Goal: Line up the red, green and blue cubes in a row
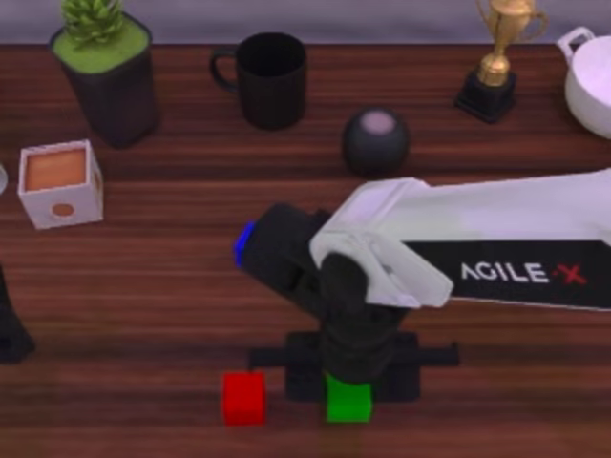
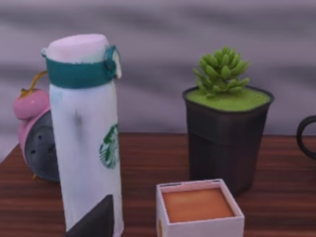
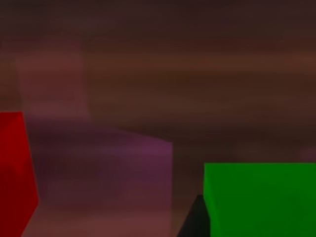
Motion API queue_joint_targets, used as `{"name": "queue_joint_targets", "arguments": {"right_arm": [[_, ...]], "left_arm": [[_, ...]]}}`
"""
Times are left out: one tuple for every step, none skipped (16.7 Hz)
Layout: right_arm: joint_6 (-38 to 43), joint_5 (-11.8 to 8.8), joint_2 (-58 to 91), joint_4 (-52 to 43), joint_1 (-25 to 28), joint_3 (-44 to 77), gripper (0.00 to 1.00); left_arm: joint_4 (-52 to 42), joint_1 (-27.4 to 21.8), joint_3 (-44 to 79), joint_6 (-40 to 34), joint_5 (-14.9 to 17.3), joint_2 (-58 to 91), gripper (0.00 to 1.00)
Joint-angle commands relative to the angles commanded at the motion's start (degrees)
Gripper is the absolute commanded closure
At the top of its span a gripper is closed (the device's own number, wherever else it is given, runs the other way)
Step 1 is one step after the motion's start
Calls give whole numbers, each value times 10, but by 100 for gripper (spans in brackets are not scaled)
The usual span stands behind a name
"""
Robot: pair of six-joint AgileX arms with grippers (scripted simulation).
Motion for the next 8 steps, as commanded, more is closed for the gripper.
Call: {"name": "queue_joint_targets", "arguments": {"right_arm": [[0, 0, 2, 3, 0, -3, 100], [0, 0, 2, 3, 0, -3, 100], [0, 0, 2, 3, 0, -3, 100], [0, 0, 2, 3, 0, -3, 100], [0, 0, 2, 3, 0, -3, 92], [0, 0, 2, 3, 0, -3, 85], [0, 0, 2, 3, 0, -3, 77], [0, 0, 2, 3, 0, -3, 70]], "left_arm": [[0, 0, 0, 0, 0, 0, 0], [0, 0, 0, 0, 0, 0, 0], [0, 0, 0, 0, 0, 0, 0], [0, 0, 0, 0, 0, 0, 0], [0, 0, 0, 0, 0, 0, 0], [0, 0, 0, 0, 0, 0, 0], [0, 0, 0, 0, 0, 0, 0], [0, 0, 0, 0, 0, 0, 0]]}}
